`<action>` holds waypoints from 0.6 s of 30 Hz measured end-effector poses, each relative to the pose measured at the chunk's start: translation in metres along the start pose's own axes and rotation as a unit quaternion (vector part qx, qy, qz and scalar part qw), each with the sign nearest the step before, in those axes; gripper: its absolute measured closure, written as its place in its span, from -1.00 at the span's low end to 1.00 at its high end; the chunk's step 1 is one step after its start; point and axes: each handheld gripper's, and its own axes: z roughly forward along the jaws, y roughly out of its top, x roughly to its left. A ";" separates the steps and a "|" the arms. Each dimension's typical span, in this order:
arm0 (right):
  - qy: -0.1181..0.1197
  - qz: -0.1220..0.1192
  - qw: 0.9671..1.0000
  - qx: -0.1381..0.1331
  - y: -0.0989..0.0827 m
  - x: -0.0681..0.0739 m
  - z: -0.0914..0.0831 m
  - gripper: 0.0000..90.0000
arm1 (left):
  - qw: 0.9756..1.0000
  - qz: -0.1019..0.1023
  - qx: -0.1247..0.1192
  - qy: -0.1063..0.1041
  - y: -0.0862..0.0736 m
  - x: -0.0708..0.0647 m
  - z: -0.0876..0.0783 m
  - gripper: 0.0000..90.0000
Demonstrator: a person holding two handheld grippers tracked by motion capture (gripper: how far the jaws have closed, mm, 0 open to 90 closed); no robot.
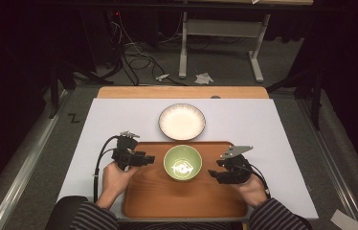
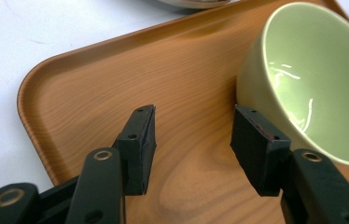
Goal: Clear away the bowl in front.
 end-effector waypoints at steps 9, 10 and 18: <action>-0.001 0.001 1.000 0.007 0.000 -0.001 0.000 0.11 | 0.999 0.020 0.017 0.026 -0.001 -0.003 0.012 0.10; 0.001 0.001 1.000 0.006 0.000 -0.001 0.000 0.11 | 0.999 0.023 0.018 0.029 -0.002 -0.004 0.013 0.10; 0.002 0.010 1.000 0.008 -0.002 -0.004 0.001 0.12 | 0.998 0.038 0.007 0.041 -0.005 -0.005 0.020 0.10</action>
